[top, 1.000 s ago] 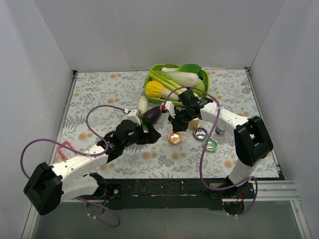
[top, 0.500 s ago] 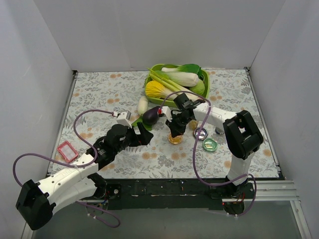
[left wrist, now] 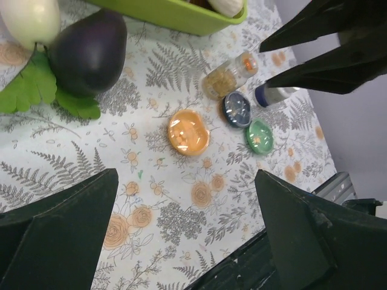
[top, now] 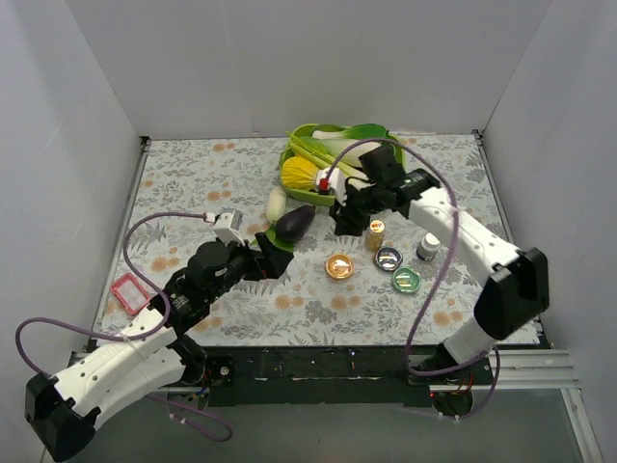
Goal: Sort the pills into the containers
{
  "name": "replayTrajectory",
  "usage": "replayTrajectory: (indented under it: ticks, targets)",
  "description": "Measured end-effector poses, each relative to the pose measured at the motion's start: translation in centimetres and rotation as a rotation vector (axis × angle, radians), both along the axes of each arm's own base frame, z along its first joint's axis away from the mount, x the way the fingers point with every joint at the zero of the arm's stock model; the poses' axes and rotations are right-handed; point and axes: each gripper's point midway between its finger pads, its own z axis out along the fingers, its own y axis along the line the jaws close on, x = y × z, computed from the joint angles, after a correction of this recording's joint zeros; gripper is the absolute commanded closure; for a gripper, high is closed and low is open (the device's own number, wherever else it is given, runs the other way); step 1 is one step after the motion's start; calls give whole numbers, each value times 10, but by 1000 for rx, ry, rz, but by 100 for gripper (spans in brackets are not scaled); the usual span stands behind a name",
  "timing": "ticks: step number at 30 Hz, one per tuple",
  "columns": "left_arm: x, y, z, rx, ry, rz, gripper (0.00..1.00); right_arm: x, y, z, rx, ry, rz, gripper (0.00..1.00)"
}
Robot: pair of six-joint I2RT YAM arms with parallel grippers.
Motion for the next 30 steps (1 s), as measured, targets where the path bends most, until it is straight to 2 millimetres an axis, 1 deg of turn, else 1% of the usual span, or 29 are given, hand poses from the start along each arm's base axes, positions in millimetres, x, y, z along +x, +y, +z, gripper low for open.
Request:
replayTrajectory:
  ticks: [1,2,3,4,6,8,9,10,12,15,18,23,30]
  targets:
    - [0,1,10,-3,-18,-3,2,3,-6,25,40,-64,-9,27]
    - [-1,1,17,-6,-31,-4,2,5,-12,42,67,-102,-29,20]
    - [-1,3,27,-9,-47,-5,2,7,-20,65,104,-159,-49,8]
    - [-1,4,41,-15,-71,-5,2,10,-31,87,144,-218,-79,2]
    - [-2,7,70,-30,-121,-7,2,19,-59,132,236,-334,-176,2]
    - [-4,10,97,-49,-172,-5,2,25,-96,166,296,-432,-323,2]
    - [-5,13,113,-56,-202,-2,2,27,-113,180,310,-471,-402,2]
    - [-6,15,125,-62,-222,0,2,27,-125,192,326,-497,-463,2]
    - [-8,19,147,-71,-263,5,2,24,-139,210,357,-533,-550,2]
    - [-11,24,171,-74,-303,7,2,22,-152,222,387,-539,-659,2]
    - [-14,27,183,-71,-321,5,2,23,-167,225,404,-522,-771,2]
    - [-17,30,184,-52,-319,1,2,25,-183,230,427,-507,-881,2]
    - [-19,33,178,-19,-302,-4,2,24,-195,243,454,-525,-937,2]
